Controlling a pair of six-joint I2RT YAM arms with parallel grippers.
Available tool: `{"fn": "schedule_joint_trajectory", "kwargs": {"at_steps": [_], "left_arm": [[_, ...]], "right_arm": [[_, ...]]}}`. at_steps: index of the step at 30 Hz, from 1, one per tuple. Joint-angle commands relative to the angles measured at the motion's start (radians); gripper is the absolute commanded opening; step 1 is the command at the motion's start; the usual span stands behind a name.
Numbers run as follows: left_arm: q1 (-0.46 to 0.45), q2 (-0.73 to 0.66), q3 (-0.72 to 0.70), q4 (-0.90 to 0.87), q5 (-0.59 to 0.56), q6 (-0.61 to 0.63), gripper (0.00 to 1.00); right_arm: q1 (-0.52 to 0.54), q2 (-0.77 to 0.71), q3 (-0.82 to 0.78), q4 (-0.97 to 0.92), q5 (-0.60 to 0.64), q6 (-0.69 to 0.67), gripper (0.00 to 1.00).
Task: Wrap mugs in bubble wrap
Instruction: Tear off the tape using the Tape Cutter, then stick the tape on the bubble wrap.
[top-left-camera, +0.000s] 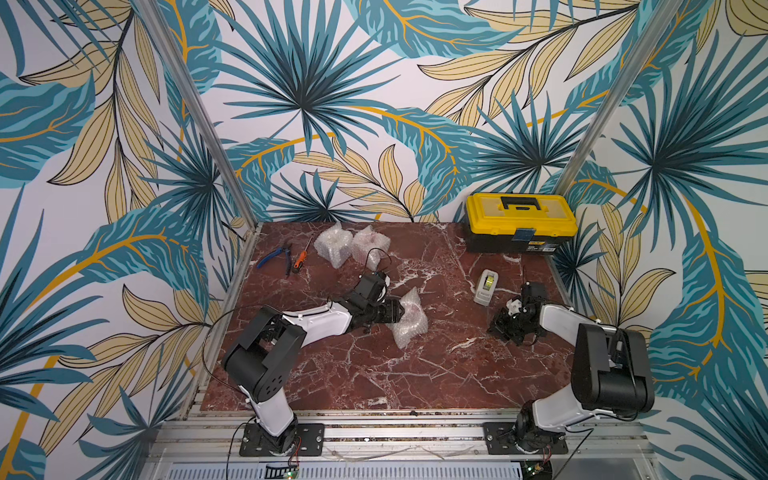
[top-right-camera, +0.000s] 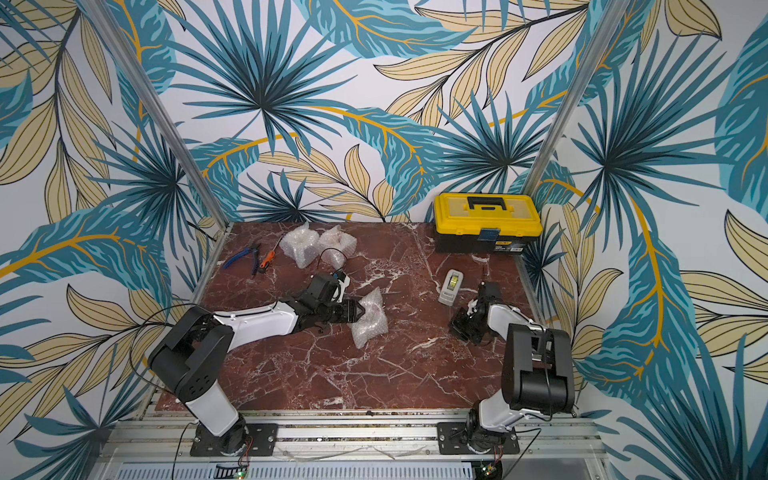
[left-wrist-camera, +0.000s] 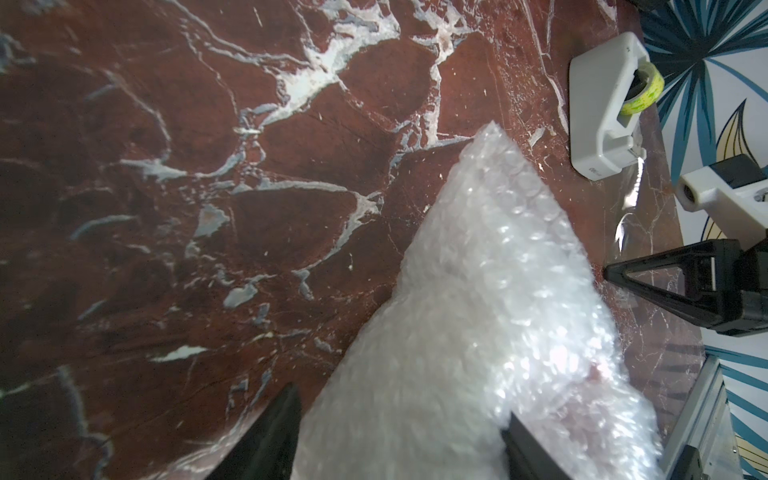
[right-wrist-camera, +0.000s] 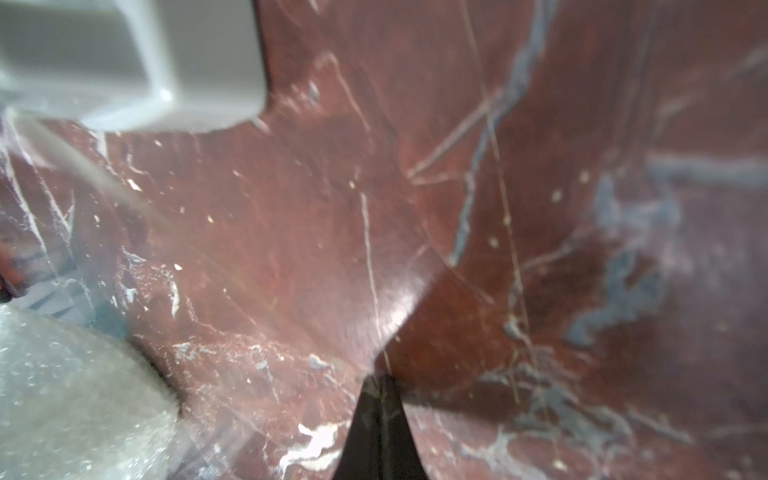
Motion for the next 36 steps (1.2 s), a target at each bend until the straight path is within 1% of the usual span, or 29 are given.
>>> {"fn": "schedule_joint_trajectory", "kwargs": {"at_steps": [1,6,8,13,15,18,20,24,30,33,36], "left_arm": [[-0.02,0.031,-0.029,-0.12,-0.016,0.015,0.65],[-0.021,0.031,-0.027,-0.12,-0.018,0.017,0.65],[-0.022,0.031,-0.026,-0.121,-0.017,0.018,0.65],[-0.029,0.037,-0.021,-0.12,-0.007,0.04,0.64],[-0.034,0.034,-0.022,-0.119,-0.007,0.046,0.64],[-0.039,0.028,-0.026,-0.116,-0.007,0.053,0.64],[-0.041,0.025,-0.028,-0.116,-0.009,0.054,0.64],[-0.044,0.022,-0.033,-0.113,-0.01,0.052,0.64],[-0.045,0.022,-0.034,-0.102,-0.007,0.05,0.68],[-0.045,0.024,-0.03,-0.102,-0.004,0.049,0.68],[-0.047,0.026,-0.027,-0.102,-0.002,0.049,0.68]], "right_arm": [[0.006,0.051,-0.025,-0.187,0.101,0.021,0.0],[0.005,0.052,-0.016,-0.216,0.149,0.025,0.0],[0.005,0.024,-0.015,-0.224,0.141,0.025,0.0],[0.028,-0.17,0.028,-0.245,0.026,0.027,0.0],[0.055,-0.233,0.075,-0.248,-0.023,0.062,0.0],[0.107,-0.263,0.143,-0.203,-0.115,0.15,0.0],[0.157,-0.238,0.192,-0.156,-0.178,0.202,0.0],[0.284,-0.103,0.352,-0.128,-0.257,0.25,0.0],[0.437,0.083,0.563,-0.069,-0.331,0.3,0.0],[0.487,0.14,0.632,-0.051,-0.344,0.31,0.0],[0.524,0.174,0.657,0.004,-0.37,0.335,0.0]]}}
